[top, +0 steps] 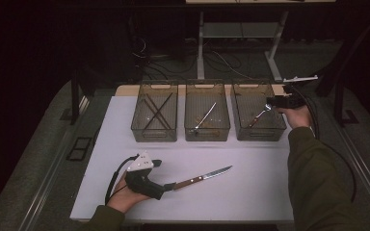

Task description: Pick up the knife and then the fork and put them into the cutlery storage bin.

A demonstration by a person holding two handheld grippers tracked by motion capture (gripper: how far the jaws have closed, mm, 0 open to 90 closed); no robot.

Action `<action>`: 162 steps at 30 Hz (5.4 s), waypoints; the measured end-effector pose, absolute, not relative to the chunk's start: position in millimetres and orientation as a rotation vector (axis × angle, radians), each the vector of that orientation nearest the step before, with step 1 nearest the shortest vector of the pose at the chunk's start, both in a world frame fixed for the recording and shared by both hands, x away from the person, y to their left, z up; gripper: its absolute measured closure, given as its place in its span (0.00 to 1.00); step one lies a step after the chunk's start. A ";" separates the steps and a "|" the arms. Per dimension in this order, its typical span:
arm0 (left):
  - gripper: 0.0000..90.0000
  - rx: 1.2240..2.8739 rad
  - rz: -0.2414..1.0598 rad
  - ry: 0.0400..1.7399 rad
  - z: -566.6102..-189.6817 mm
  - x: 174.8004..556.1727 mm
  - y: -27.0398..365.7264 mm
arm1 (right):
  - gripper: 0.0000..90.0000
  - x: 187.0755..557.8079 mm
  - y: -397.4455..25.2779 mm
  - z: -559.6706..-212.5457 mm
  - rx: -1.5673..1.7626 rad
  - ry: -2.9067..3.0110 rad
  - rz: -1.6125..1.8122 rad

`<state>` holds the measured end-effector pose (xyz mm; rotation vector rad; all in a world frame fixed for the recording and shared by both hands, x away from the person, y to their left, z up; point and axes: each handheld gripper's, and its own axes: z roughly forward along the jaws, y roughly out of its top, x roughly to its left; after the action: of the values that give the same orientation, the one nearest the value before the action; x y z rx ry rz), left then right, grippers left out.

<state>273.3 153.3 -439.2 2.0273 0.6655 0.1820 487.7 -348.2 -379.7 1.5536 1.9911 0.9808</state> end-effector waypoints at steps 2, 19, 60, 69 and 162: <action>0.03 2.031 0.181 0.665 -439.0 273.4 153.5 | 0.42 487.1 -348.3 -379.1 1.561 1.984 0.965; 0.02 2.037 0.191 0.665 -439.6 273.1 152.6 | 0.25 445.8 -341.6 -360.0 1.412 2.077 1.115; 0.03 2.041 0.205 0.654 -437.4 271.0 150.4 | 0.10 301.2 -288.8 -411.3 1.136 2.232 1.342; 0.07 2.030 0.229 0.645 -430.9 270.3 147.9 | 0.10 281.7 -292.7 -432.6 1.162 2.288 1.344; 0.86 2.090 0.248 0.564 -406.7 289.4 60.8 | 0.23 301.9 -224.0 -417.9 1.160 2.418 1.603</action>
<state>289.4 60.8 -406.7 2.0903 0.5642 0.2479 301.9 -224.0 -417.9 1.1605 2.4181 1.6035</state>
